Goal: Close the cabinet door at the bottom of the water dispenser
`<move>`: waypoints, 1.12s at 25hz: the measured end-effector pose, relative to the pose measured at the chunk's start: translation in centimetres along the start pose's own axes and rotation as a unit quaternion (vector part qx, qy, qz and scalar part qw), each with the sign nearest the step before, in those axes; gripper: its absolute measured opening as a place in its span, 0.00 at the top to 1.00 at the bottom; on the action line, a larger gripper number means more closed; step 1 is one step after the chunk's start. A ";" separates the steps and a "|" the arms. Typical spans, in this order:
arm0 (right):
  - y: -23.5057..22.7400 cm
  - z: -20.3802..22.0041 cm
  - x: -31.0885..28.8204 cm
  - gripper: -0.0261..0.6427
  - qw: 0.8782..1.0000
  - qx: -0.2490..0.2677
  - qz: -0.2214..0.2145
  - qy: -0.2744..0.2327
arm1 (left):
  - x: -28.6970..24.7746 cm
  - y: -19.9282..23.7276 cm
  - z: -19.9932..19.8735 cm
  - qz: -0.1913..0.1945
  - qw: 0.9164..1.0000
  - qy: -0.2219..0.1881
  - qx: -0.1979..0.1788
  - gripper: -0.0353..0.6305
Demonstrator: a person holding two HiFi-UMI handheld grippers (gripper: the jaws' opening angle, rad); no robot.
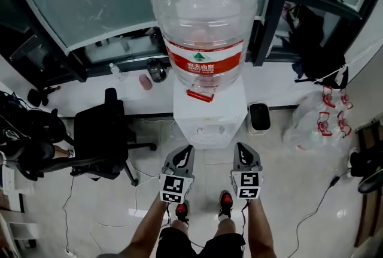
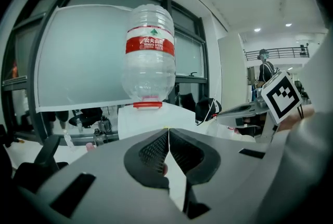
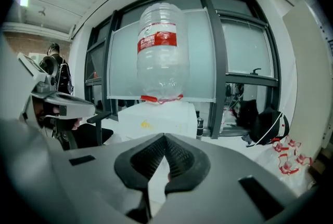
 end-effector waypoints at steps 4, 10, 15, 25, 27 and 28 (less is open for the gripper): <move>0.5 -3.4 2.6 0.93 1.000 0.012 0.010 -0.009 | 1.6 1.0 -2.9 -0.002 1.000 -0.012 -0.005 0.91; 1.2 -7.7 5.8 0.93 0.999 0.021 0.024 -0.031 | 4.2 2.9 -7.1 -0.011 1.000 -0.025 -0.013 0.91; 2.6 -10.4 8.0 0.93 0.998 0.026 0.029 -0.047 | 7.0 4.4 -9.9 -0.024 0.999 -0.044 -0.012 0.91; 5.6 -13.6 11.8 0.93 0.995 0.052 0.035 -0.081 | 11.1 7.1 -12.6 -0.046 0.996 -0.077 -0.012 0.91; 5.9 -14.1 12.4 0.93 0.994 0.058 0.036 -0.090 | 11.6 7.4 -13.0 -0.049 0.995 -0.082 -0.007 0.91; 6.0 -14.2 12.7 0.93 0.993 0.061 0.036 -0.096 | 11.9 7.5 -13.2 -0.051 0.995 -0.083 -0.005 0.91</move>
Point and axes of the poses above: the fingertips, and each gripper's own axes: x backward along the fingers, y to its left, z out of its underside, the point moved 5 cm from there along x, backward along the fingers, and after that the axes turned 14 degrees about -z, right-handed, at the moved point
